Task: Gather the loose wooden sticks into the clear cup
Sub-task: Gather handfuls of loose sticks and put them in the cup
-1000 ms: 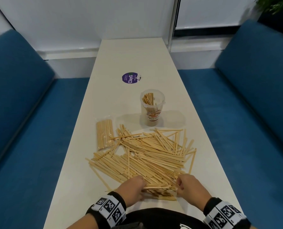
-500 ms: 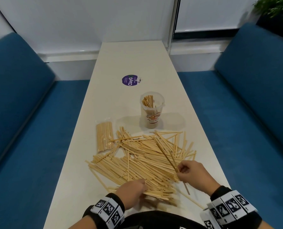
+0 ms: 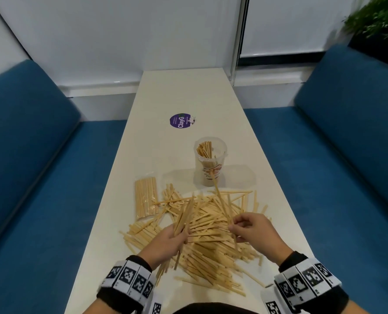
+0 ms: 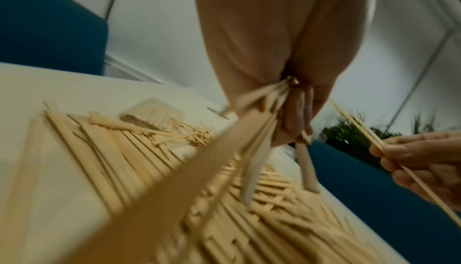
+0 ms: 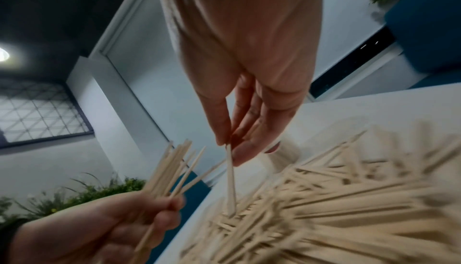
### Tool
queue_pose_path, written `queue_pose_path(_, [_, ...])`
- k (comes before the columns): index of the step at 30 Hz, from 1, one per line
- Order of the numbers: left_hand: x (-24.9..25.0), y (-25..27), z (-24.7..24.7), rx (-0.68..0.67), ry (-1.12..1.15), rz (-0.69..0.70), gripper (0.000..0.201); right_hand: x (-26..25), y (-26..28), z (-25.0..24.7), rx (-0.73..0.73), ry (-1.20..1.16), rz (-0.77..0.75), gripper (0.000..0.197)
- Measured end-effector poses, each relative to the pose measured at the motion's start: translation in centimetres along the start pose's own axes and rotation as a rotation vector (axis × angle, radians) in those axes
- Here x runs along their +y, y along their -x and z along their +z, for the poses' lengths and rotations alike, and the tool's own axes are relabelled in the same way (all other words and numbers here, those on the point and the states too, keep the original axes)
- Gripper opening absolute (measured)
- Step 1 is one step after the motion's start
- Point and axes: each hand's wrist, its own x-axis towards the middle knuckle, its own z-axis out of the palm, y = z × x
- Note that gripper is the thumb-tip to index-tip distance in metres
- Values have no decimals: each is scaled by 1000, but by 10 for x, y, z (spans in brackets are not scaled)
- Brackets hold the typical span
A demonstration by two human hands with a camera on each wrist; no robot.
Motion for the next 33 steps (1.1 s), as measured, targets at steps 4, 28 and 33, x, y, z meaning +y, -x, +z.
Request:
queue_pose_path(4, [19, 2, 0, -32, 402, 2, 20, -21, -7, 25, -103, -99, 3, 11])
queue_pose_path(28, [40, 10, 7, -170, 546, -13, 37, -61, -32, 59, -82, -221, -143, 68])
queue_pose_path(33, [45, 14, 7, -235, 550, -3, 37, -62, -40, 63, -113, -329, -80, 54])
